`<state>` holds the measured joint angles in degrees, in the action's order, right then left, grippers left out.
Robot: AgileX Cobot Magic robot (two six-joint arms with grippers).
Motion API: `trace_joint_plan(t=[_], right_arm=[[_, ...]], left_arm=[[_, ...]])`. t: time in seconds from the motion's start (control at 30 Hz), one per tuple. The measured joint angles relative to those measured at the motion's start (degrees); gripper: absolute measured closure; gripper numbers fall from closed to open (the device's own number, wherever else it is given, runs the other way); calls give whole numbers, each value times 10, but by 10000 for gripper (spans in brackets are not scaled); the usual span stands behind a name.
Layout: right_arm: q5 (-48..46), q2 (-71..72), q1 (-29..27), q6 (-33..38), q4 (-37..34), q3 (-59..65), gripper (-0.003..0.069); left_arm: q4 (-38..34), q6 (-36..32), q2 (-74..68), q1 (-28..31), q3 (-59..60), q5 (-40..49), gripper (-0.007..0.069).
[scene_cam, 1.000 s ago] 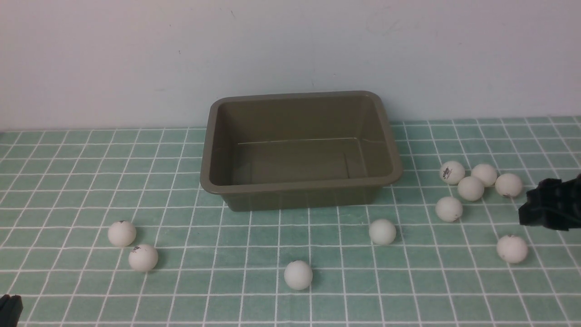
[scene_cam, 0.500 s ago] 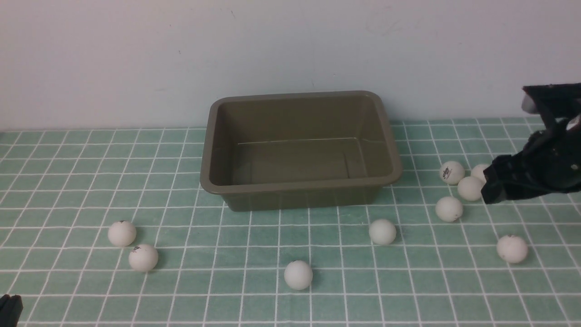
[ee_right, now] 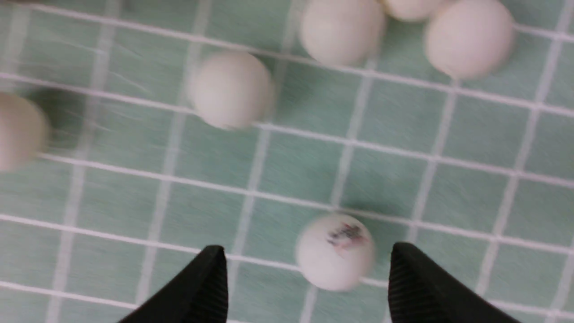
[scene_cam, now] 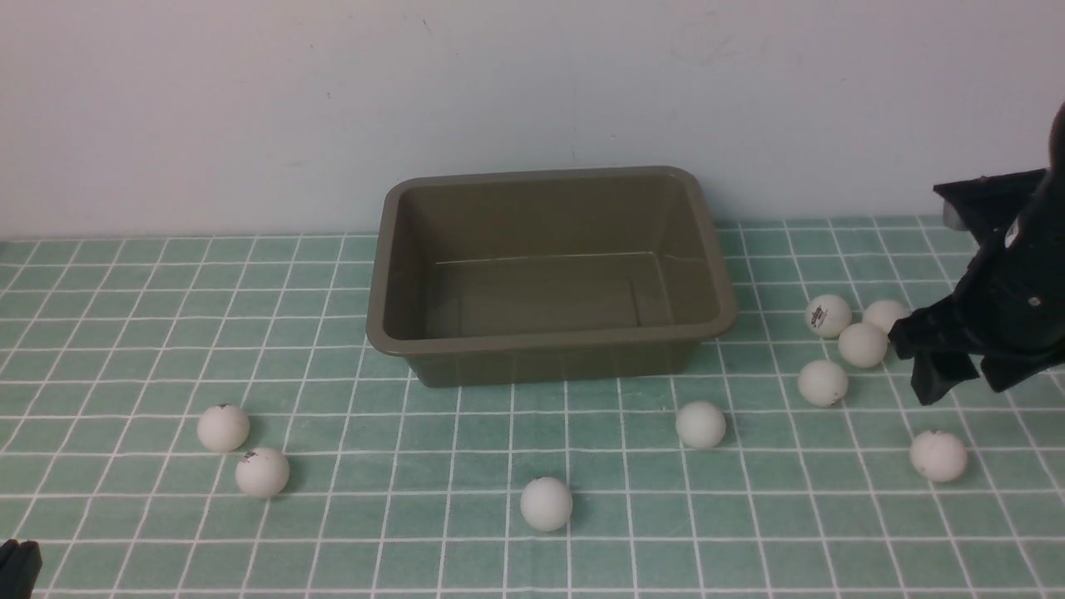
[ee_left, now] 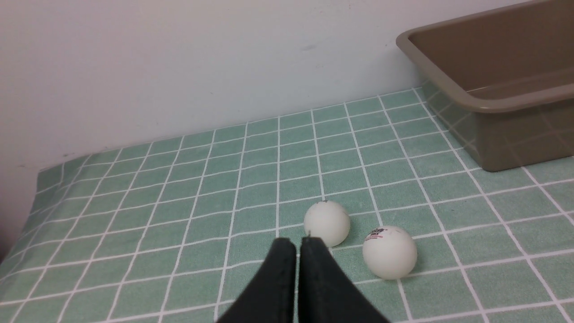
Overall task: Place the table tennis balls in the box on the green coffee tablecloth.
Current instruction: 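Reach for and grasp a ping pong ball on the table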
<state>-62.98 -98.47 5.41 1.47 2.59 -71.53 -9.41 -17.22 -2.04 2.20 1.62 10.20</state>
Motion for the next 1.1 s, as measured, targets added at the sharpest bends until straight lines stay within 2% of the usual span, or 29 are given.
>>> trace_joint_plan(t=[1.1], right_arm=[[0, -77, 0, 2, 5, 0, 218]], left_arm=[[0, 0, 0, 0, 0, 0, 629]])
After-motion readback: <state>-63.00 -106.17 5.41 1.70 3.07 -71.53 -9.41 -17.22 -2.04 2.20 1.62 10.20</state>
